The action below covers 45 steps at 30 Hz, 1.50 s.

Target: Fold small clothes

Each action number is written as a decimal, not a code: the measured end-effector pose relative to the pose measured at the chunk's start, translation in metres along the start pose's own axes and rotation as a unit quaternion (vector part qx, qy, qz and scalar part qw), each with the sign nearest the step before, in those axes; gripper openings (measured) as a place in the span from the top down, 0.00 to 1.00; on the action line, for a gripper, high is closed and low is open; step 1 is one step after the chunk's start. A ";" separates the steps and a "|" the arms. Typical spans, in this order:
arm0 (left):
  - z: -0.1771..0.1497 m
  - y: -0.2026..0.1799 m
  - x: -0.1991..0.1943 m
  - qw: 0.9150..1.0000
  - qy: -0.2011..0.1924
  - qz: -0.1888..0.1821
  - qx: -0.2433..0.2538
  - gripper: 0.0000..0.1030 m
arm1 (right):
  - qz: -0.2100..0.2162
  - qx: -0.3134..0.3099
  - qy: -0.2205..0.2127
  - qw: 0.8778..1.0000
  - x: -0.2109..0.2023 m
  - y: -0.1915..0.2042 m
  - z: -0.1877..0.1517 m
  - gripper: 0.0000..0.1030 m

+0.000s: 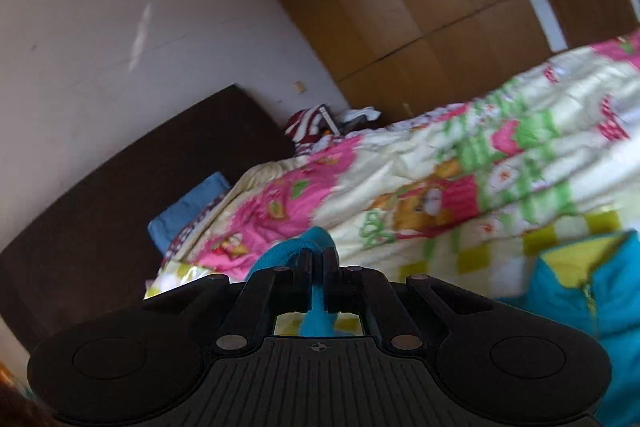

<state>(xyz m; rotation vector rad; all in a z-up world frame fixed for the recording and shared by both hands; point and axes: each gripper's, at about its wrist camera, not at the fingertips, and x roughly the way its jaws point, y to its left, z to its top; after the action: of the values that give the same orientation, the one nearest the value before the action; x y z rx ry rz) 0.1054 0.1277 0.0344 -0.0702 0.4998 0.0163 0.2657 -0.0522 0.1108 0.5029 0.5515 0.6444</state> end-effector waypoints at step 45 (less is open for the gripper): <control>-0.045 -0.080 0.123 0.948 0.025 0.154 0.279 0.00 | -0.139 -0.048 -0.018 0.989 -0.062 -0.152 0.002 0.95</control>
<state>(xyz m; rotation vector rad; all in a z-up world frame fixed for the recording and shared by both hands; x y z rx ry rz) 0.1948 0.0446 -0.0592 0.5643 0.5474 0.1778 0.2893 -0.1997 0.0425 0.3376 0.5409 0.3925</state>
